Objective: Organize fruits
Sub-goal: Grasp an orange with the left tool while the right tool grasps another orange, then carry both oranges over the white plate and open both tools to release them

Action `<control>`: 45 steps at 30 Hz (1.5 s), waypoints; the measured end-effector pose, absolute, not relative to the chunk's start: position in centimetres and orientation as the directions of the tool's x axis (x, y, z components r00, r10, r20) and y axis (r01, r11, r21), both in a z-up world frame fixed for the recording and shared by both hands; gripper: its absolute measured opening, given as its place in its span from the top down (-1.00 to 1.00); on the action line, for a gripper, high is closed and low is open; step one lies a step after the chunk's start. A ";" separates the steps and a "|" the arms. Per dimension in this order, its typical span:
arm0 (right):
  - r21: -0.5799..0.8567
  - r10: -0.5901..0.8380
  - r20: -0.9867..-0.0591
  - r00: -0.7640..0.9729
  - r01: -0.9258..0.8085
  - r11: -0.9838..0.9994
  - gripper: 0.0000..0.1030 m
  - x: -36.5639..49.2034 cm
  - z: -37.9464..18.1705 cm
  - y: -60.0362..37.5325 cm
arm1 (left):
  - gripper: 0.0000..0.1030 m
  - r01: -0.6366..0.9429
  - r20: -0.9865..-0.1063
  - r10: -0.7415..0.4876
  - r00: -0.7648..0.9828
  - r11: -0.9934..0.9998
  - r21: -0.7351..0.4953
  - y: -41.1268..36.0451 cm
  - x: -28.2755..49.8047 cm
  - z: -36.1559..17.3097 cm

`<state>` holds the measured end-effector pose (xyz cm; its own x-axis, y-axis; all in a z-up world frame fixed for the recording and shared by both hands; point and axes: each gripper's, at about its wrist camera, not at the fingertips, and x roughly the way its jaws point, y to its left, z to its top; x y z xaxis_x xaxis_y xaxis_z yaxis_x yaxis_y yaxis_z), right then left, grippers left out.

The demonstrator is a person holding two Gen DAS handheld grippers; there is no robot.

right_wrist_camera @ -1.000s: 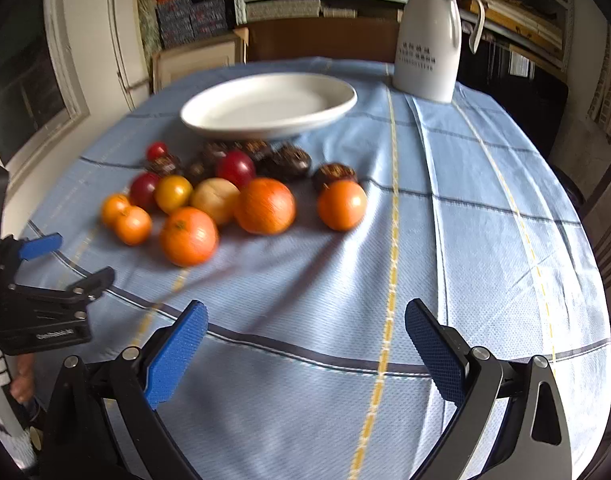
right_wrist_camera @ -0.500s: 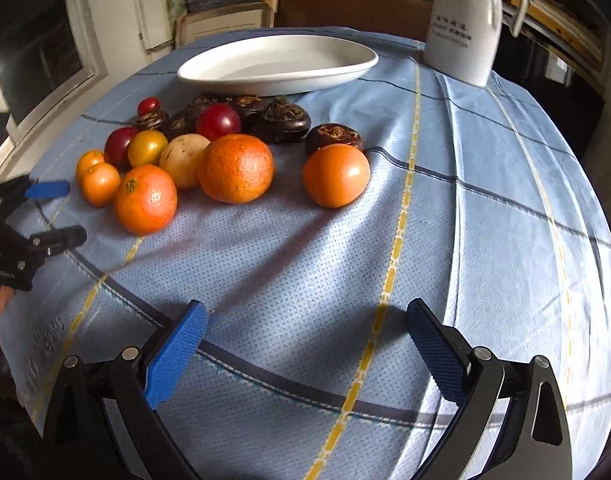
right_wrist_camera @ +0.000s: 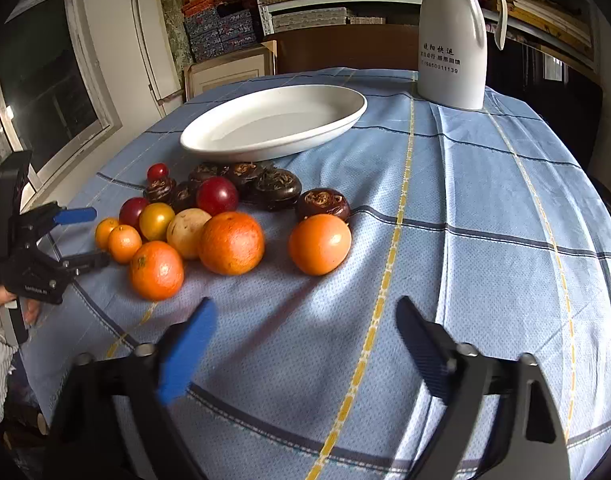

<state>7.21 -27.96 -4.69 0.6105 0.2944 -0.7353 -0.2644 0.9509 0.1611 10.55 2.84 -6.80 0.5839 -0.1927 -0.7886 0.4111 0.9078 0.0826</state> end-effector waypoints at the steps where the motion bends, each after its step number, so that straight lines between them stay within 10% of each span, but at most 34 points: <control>1: 0.177 0.306 -0.738 0.601 -0.265 0.948 -0.53 7.5 -4.8 -28.1 | -0.57 0.427 -0.793 -0.211 0.571 0.901 0.068 2.8 10.5 -7.0; 4: 0.230 0.349 -0.748 0.565 -0.272 0.934 -0.31 8.3 -5.4 -28.4 | 0.10 0.455 -0.809 -0.225 0.543 0.888 0.058 2.1 10.9 -7.4; 13: 0.274 0.383 -0.731 0.564 -0.271 0.923 -0.16 9.0 -5.4 -28.8 | 0.28 0.474 -0.808 -0.244 0.536 0.879 0.049 1.5 11.5 -7.4; 22: 0.295 0.380 -0.730 0.569 -0.239 0.925 -0.07 11.4 -5.4 -28.7 | 0.29 0.443 -0.788 -0.282 0.548 0.896 -0.012 2.8 11.0 -6.7; 24: 0.311 0.393 -0.748 0.534 -0.241 0.919 0.23 12.1 -6.1 -28.6 | 0.29 0.432 -0.779 -0.290 0.557 0.901 -0.027 3.2 11.0 -6.4; 45: 0.357 0.440 -0.599 0.669 -0.269 0.895 0.22 21.2 -1.6 -22.7 | 0.23 0.363 -0.696 -0.291 0.656 0.931 -0.047 -2.7 23.5 -2.2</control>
